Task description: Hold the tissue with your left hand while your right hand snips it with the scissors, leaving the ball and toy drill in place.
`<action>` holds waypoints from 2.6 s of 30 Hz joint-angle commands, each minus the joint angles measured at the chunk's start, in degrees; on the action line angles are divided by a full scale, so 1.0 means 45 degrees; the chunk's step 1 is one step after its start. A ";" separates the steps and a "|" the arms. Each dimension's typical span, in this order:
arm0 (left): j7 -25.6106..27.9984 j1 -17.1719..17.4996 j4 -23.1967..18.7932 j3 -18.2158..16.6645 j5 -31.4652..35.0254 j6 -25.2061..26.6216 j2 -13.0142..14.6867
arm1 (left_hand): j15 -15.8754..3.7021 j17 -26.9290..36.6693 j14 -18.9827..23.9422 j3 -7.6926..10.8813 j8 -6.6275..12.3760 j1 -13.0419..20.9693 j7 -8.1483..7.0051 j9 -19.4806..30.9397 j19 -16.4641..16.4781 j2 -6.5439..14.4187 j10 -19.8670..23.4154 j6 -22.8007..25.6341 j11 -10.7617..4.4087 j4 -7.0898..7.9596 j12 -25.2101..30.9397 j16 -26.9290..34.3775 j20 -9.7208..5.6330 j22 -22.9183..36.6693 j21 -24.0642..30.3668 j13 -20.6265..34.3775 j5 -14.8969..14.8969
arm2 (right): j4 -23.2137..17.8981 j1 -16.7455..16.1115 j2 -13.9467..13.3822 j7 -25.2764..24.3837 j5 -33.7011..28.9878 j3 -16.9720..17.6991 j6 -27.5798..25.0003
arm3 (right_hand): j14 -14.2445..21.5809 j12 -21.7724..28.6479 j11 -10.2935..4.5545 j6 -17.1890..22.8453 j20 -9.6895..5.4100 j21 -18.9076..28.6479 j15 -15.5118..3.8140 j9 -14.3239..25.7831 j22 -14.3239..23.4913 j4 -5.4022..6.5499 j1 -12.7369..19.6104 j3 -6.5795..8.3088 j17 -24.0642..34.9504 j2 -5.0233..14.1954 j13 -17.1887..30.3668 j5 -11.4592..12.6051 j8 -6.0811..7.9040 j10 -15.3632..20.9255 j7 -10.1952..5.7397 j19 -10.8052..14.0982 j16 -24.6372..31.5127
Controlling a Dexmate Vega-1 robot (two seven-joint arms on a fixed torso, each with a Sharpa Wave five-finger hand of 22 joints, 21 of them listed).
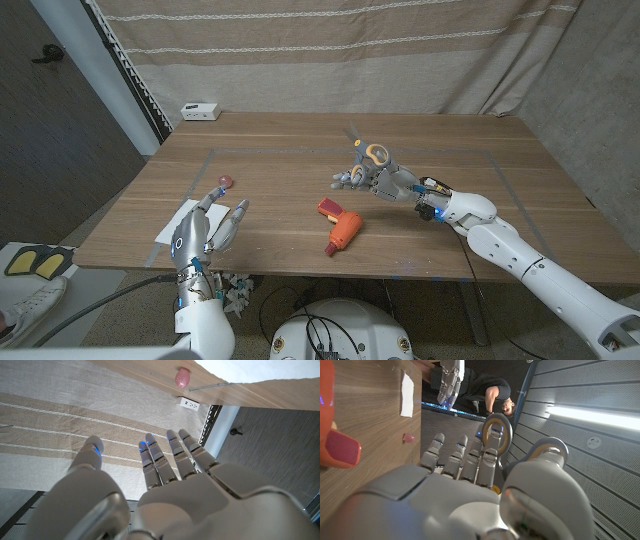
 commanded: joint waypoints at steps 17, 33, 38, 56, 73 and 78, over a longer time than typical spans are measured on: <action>-0.0073 0.0456 -0.0390 -0.0285 -0.0239 0.1671 -0.0324 | -0.1087 0.0164 -0.1645 0.0472 -0.0116 0.0141 0.0445 0.0116 -0.0594 0.0299 -0.2741 -0.1984 0.0566 -0.0088 -0.0270 -0.0031 0.0667 0.0130 0.0067 0.0415 0.0028 | -0.0282 0.0048 -0.0098 -0.0015 -0.0110 -0.0293 0.0074 | 0.0030 -0.0104 0.0074 0.0014 0.0022 -0.0007 0.0060 0.0037 -0.0001 -0.0018 -0.0059 0.0056 -0.0061 0.0114 -0.0176 0.0057 -0.0158 0.0012 0.0039 0.0192 -0.0049; -0.0506 0.0367 -0.0742 -0.0351 -0.0417 0.2949 -0.0258 | -0.1076 0.0247 -0.1883 0.0508 0.0109 -0.0089 0.0878 0.0154 -0.0805 0.0310 -0.2622 -0.2418 0.0601 0.0026 0.0193 0.0164 0.0755 0.0158 0.0113 0.0515 -0.0020 | -0.0359 -0.0057 -0.0082 -0.0012 -0.0038 -0.0311 0.0206 | 0.0035 -0.0156 0.0078 0.0036 0.0029 -0.0022 0.0071 0.0043 -0.0002 -0.0036 -0.0051 0.0075 -0.0127 0.0138 -0.0315 0.0058 -0.0263 0.0009 0.0050 0.0206 -0.0070; -0.0450 0.0354 -0.0741 -0.0375 -0.0481 0.3189 -0.0304 | -0.1052 0.0283 -0.1925 0.0640 0.0171 0.0022 0.0789 0.0173 -0.0750 0.0464 -0.2613 -0.2362 0.0656 0.0000 0.0233 0.0184 0.0726 0.0173 0.0161 0.0558 -0.0030 | -0.0382 -0.0073 -0.0079 -0.0052 -0.0056 -0.0314 0.0240 | 0.0044 -0.0171 0.0076 0.0028 0.0033 -0.0029 0.0090 0.0045 -0.0002 -0.0045 -0.0044 0.0083 -0.0153 0.0149 -0.0369 0.0060 -0.0311 0.0021 0.0030 0.0208 -0.0074; -0.0462 0.0146 -0.0604 -0.0232 -0.0681 0.3346 -0.0050 | -0.0875 0.0343 -0.2147 0.0632 0.0060 -0.0063 0.0792 0.0188 -0.0877 0.0324 -0.2951 -0.2894 0.0658 -0.0018 0.0178 0.0182 0.0728 0.0189 0.0161 0.0631 -0.0112 | -0.0476 -0.0129 -0.0062 -0.0041 -0.0076 -0.0284 0.0488 | -0.0079 -0.0295 0.0107 -0.0211 0.0047 -0.0075 0.0173 0.0056 0.0000 -0.0068 -0.0047 0.0099 -0.0255 0.0176 -0.0578 0.0058 -0.0584 -0.0112 -0.0172 0.0172 -0.0147; -0.0455 0.0014 -0.0608 -0.0106 -0.0769 0.3413 0.0153 | -0.0842 0.0368 -0.2246 0.0587 0.0097 -0.0195 0.0670 0.0192 -0.0948 0.0235 -0.3000 -0.2985 0.0748 0.0008 0.0214 0.0197 0.0806 0.0199 0.0169 0.0673 -0.0138 | -0.0333 -0.0110 0.0051 -0.0077 0.0034 -0.0291 0.0479 | -0.0290 -0.0666 0.0590 0.0064 0.0147 -0.0110 0.0486 0.0154 0.0003 -0.0095 -0.0077 0.0123 -0.0427 0.0242 -0.0897 0.0045 -0.0702 -0.0824 -0.0521 0.0198 -0.0223; -0.0407 0.0026 -0.0641 -0.0101 -0.0765 0.3565 0.0135 | -0.0851 0.0367 -0.2259 0.0585 0.0105 -0.0212 0.0621 0.0192 -0.0964 0.0225 -0.2982 -0.3001 0.0761 0.0009 0.0232 0.0201 0.0811 0.0200 0.0170 0.0682 -0.0140 | -0.0291 -0.0131 0.0062 -0.0038 0.0040 -0.0282 0.0513 | -0.0335 -0.0684 0.0566 -0.0001 0.0165 -0.0113 0.0504 0.0164 0.0003 -0.0103 -0.0077 0.0126 -0.0455 0.0248 -0.0942 0.0045 -0.0760 -0.0841 -0.0560 0.0206 -0.0236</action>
